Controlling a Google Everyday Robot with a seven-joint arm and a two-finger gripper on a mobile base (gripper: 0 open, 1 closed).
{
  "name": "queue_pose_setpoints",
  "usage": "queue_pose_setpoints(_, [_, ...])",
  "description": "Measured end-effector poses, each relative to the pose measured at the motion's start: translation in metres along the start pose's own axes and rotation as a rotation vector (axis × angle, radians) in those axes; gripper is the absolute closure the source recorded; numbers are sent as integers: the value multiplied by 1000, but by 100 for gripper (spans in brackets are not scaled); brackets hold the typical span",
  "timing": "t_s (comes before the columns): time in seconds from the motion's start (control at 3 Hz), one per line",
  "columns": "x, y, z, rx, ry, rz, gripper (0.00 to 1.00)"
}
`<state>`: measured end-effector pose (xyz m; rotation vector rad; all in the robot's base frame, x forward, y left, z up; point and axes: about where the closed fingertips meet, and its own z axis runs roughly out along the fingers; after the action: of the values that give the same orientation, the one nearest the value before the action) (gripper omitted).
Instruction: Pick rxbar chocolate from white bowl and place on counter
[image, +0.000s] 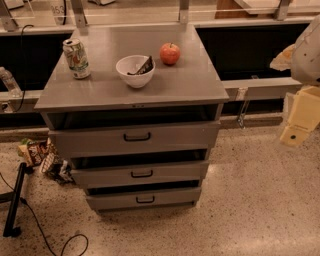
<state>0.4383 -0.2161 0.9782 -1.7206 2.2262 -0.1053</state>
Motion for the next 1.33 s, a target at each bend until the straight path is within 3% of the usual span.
queue_pose_setpoints(0.33, [0, 0, 0, 0, 0, 0, 0])
queue_pose_setpoints(0.67, [-34, -34, 10, 34, -129, -74, 0])
queue_pose_setpoints(1.0, [-91, -85, 21, 54, -287, -179, 0])
queue_pose_setpoints(1.33, [-89, -81, 19, 57, -276, -173, 0])
